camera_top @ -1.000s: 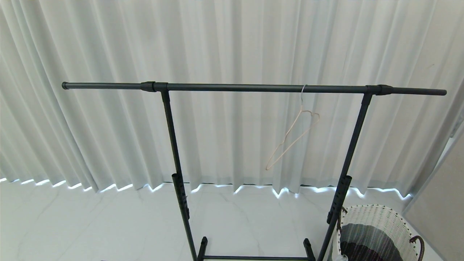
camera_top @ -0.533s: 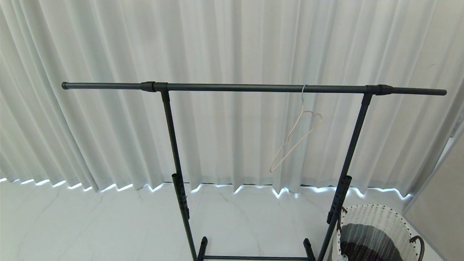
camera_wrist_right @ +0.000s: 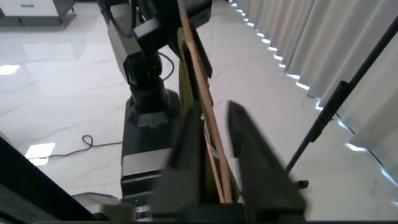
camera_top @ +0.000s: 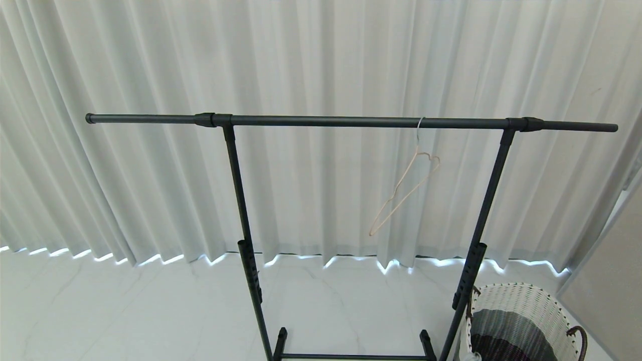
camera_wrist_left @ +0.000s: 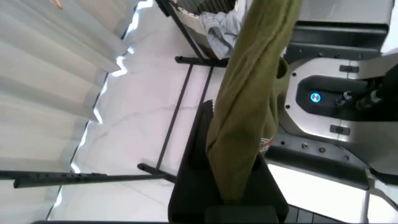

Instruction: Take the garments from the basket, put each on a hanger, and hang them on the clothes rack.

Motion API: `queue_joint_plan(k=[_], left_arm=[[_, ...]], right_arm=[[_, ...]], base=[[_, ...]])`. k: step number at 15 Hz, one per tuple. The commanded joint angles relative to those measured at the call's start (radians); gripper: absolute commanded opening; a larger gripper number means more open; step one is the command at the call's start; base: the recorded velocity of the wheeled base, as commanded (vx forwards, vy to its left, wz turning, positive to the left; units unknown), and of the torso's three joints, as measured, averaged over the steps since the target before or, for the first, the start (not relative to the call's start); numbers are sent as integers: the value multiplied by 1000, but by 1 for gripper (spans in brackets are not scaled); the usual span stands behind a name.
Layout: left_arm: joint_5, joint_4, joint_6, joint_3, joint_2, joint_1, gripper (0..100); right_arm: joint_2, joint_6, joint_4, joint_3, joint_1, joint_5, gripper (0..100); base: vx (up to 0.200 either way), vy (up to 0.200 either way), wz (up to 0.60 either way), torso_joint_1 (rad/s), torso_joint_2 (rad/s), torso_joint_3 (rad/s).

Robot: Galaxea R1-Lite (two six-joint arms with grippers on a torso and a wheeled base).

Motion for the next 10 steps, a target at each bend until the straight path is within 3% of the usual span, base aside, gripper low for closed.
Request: queue_joint_plan(k=[1, 5, 7, 10], left_arm=[[1, -5, -1, -3, 6, 8, 0], [60, -14, 4, -1, 6, 8, 0], [169, -14, 35, 10, 4, 10, 0], [337, -18, -17, -6, 22, 77, 0]], right_arm=[[3, -1, 11, 1, 5, 1, 100], [-1, -1, 11, 7, 1, -7, 100], [-2, 1, 11, 13, -4, -36, 100], [13, 11, 38, 13, -35, -71, 100]], base=[[0, 0, 0, 0, 0, 0], [0, 0, 0, 0, 0, 0], [0, 0, 0, 0, 0, 0], [0, 0, 0, 0, 0, 0]])
